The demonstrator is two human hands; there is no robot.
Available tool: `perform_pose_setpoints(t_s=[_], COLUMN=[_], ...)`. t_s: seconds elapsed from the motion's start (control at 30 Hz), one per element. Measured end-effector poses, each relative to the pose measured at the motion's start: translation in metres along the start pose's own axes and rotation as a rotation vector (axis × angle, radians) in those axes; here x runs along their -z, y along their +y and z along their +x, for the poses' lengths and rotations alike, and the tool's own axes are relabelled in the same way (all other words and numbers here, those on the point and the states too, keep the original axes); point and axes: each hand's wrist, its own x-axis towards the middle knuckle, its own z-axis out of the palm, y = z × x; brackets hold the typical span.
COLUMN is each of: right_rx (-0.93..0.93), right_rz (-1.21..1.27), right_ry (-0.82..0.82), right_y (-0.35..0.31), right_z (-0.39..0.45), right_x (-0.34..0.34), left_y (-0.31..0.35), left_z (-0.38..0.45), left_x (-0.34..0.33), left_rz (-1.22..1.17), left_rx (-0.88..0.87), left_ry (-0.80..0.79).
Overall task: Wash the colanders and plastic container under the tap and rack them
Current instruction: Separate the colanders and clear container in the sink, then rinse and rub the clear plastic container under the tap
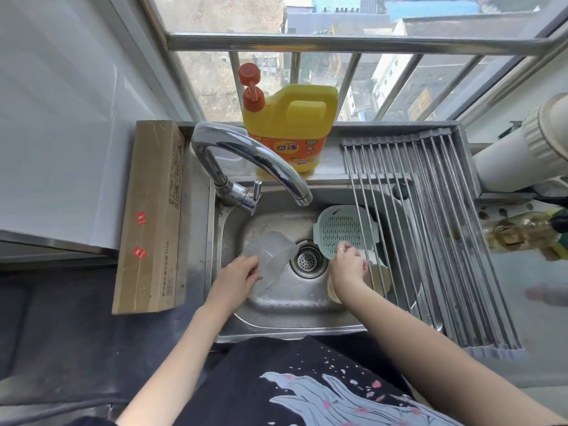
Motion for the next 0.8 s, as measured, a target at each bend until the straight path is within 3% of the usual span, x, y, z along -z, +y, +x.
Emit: perform_pose_setpoints(t_s=[0.17,0.3,0.4,0.47,0.6,0.7,0.8], right_rx=[0.081,0.124,0.189,0.308,0.453,0.684,0.737], right_rz=[0.197,0.866,1.342,1.368,1.338,1.136,1.055], right_ry=[0.105,0.284,0.504,0.549,0.423,0.512,0.519], right_y=[-0.005,0.008,0.019,0.022,0.014,0.003,-0.002], right_z=[-0.004,-0.008,-0.012,-0.009,0.015,0.027,0.03], right_x=[0.019,0.046,0.081,0.108,0.142,0.16,0.178], left_y=[0.004,0.003,0.005,0.007,0.004,0.006,0.015], left_z=[0.002,0.001,-0.002,-0.006,-0.016,-0.024,-0.03], left_x=[0.002,0.006,0.01,0.014,0.02,0.022,0.022], left_rz=[-0.088,-0.244,-0.487,-0.68,-1.024,-1.28,-1.429], left_rx=[0.001,0.081,0.208,0.275,0.371,0.415,0.415], left_ry=[0.029,0.075,0.115,0.13,0.171,0.176,0.165])
